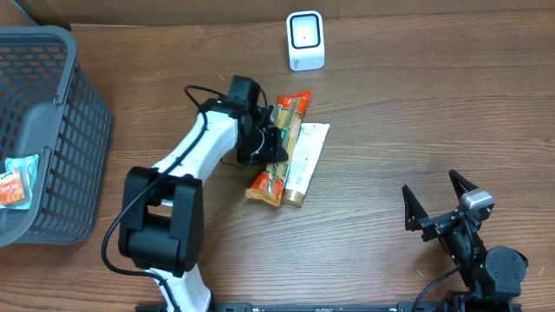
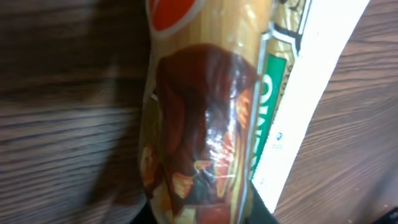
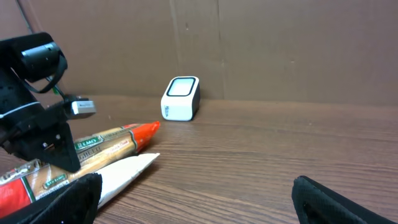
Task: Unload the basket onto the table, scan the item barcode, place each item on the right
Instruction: 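Lift the orange pasta pack and lay it beside the tube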
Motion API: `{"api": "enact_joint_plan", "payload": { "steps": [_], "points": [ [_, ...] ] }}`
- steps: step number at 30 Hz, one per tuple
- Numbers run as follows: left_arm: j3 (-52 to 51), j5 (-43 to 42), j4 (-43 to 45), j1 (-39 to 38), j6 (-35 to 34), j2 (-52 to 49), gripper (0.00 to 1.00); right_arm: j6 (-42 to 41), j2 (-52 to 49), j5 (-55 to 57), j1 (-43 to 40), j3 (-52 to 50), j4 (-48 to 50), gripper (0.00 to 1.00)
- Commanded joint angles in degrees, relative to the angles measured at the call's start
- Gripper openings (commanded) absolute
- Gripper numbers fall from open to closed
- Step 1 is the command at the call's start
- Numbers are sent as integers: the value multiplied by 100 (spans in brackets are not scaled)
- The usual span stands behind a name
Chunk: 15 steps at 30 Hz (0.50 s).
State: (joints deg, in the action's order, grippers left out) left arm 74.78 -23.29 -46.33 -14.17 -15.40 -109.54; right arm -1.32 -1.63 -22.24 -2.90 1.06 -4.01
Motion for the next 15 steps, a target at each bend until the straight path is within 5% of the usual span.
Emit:
{"api": "enact_joint_plan", "payload": {
  "steps": [1, 3, 6, 8, 15],
  "points": [
    [50, -70, 79, -4, -205, 122, 39, -24, -7, 7, 26, -24, 31, 100],
    [48, -72, 70, 9, -267, 122, 74, -24, -7, 7, 26, -24, 31, 100],
    [157, -232, 0, 31, -76, 166, 83, -22, -7, 7, 26, -24, 31, 100],
    [448, -221, -177, 94, 151, 284, 100, -22, -7, 4, 26, -24, 31, 100],
    [3073, -179, -1423, 837, 960, 896, 100, -20, -7, 66, 26, -24, 52, 100]
  ]
}}
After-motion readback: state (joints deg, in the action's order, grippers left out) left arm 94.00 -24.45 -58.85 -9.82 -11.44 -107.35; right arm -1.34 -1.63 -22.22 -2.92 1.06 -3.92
